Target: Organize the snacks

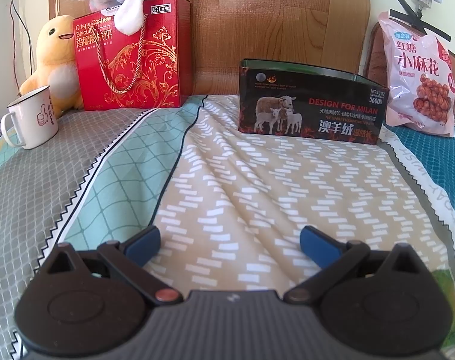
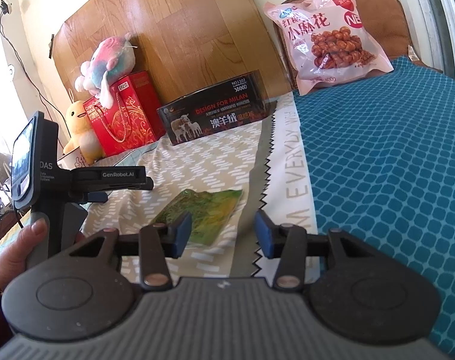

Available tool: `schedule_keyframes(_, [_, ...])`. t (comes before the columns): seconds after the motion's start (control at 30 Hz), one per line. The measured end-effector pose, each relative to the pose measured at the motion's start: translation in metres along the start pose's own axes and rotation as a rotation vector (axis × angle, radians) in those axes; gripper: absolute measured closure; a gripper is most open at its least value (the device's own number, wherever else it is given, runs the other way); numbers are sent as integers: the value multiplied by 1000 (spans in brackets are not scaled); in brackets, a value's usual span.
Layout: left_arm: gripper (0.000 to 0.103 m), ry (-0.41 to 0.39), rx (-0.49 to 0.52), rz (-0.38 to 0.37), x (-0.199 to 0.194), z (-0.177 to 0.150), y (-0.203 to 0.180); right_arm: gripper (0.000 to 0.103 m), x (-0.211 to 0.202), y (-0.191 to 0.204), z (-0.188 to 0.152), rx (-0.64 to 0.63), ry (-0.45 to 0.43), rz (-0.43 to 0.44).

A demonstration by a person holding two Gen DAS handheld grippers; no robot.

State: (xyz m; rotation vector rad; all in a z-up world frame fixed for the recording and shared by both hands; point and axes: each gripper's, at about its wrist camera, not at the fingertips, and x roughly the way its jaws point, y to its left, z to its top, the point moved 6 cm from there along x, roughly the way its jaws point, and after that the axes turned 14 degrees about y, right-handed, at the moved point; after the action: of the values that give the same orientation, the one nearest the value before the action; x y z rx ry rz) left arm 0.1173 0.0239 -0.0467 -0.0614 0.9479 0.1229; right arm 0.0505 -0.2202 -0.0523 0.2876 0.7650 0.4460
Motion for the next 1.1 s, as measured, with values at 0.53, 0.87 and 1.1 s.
schedule_keyframes(0.53, [17, 76, 164, -320, -43, -1, -21, 56, -5, -12, 17, 32, 112, 110])
schedule_keyframes(0.87, [25, 247, 265, -560, -31, -25, -57, 56, 8, -1, 9, -29, 195, 131])
schedule_keyframes(1.1, [42, 225, 320, -541, -37, -34, -80, 59, 23, 18, 13, -175, 155, 86])
